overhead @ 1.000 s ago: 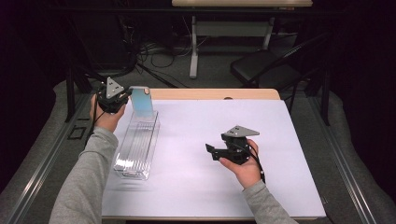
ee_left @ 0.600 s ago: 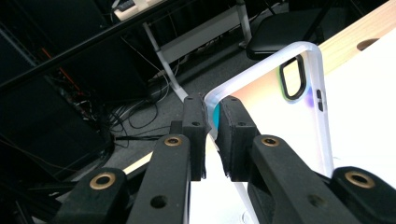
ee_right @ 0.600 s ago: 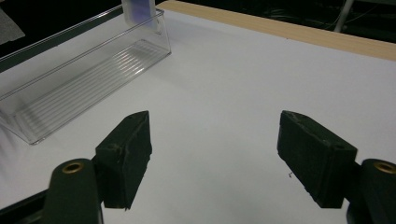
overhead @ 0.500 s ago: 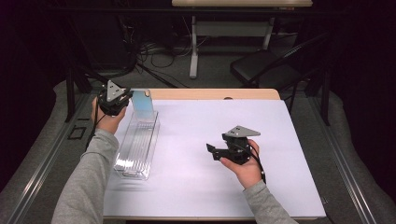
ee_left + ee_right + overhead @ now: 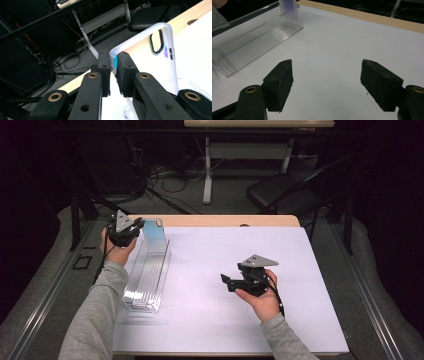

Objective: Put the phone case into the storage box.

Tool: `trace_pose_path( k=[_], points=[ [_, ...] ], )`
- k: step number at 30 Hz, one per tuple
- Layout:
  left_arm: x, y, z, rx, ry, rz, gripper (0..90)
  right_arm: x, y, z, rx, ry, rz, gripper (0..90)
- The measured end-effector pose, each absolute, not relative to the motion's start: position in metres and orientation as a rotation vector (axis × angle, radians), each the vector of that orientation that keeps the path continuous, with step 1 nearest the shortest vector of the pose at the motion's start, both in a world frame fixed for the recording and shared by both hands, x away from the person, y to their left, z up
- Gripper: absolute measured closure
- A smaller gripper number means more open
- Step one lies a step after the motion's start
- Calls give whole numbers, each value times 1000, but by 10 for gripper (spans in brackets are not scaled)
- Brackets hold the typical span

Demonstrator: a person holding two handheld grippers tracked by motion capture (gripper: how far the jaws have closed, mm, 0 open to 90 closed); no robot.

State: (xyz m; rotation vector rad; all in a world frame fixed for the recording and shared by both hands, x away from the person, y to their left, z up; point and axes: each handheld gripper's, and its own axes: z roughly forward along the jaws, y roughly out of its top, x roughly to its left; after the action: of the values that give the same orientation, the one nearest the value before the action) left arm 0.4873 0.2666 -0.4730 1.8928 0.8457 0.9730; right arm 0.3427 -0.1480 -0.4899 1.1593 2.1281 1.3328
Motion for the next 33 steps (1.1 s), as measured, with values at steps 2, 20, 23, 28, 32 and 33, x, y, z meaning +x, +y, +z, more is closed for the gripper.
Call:
trace_pose_path(
  k=[2,20,23,28,32,33],
  points=[
    [488,266,-476,1895,843,964,820,343,-148,-490,1159,2130,1330,259],
    [491,263,-483,1915,791,965,820,342,-148,-491,1159,2128,1326,260],
    [491,263,-483,1913,792,965,820,342,-148,-491,1158,2128,1326,260],
    [491,263,-484,1913,794,961,820,342,-147,-492,1154,2134,1322,260],
    [491,262,-485,1922,791,967,819,342,-147,-492,1152,2133,1322,260],
    [491,262,-485,1919,793,965,819,342,-147,-492,1153,2133,1323,260]
  ],
)
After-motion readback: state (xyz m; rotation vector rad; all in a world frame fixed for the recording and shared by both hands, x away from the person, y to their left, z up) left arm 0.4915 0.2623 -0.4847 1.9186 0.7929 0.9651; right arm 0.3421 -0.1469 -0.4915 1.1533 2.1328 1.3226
